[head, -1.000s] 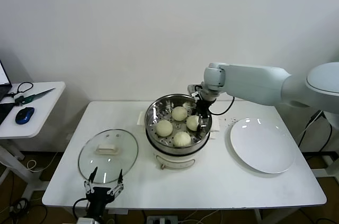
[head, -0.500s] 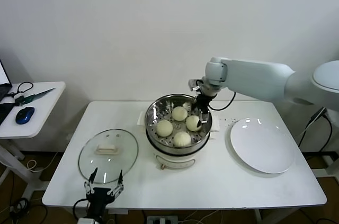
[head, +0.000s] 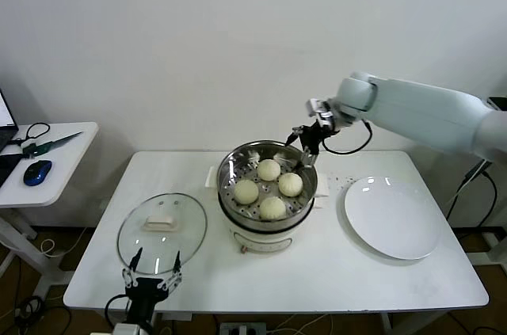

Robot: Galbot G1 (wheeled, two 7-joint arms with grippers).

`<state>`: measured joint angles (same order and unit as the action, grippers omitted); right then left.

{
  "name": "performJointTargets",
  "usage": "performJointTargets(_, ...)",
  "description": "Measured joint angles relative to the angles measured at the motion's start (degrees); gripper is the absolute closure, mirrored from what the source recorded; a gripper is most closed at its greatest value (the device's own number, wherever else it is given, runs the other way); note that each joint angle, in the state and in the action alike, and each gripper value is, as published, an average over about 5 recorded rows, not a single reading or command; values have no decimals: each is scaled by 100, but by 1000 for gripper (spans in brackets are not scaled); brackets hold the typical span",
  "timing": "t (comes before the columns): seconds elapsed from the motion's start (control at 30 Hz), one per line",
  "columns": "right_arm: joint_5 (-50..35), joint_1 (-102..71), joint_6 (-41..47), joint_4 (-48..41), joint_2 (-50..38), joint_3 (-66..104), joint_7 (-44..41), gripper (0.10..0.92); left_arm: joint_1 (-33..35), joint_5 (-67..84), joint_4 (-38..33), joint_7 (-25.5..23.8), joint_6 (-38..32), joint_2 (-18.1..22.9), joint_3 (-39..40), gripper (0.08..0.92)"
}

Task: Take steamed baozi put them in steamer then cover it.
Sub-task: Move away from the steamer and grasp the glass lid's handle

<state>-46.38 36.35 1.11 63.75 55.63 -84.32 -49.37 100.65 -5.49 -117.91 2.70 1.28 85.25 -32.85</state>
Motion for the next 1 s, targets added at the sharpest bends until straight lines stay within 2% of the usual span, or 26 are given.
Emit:
performJointTargets(0.27,-164,-1124,-602,489,-953,1395,1294,203,-110,-225,-38,53,84,83,-54,177)
performJointTargets(0.53,-88,-3049,-831,977,-1490,3691,2386,203,-131,-729,-140,182,192,96,-116,177)
performJointTargets(0.8,105,-5252,-848,1491,-1634,6181,3000,203,-131,-1632,-280,365,219,-12,-277,177)
performJointTargets(1.0,356,-6750,-792,1856,-1545,7774,3243,203,-157,-3028,-322,409,207,-99,-402,177)
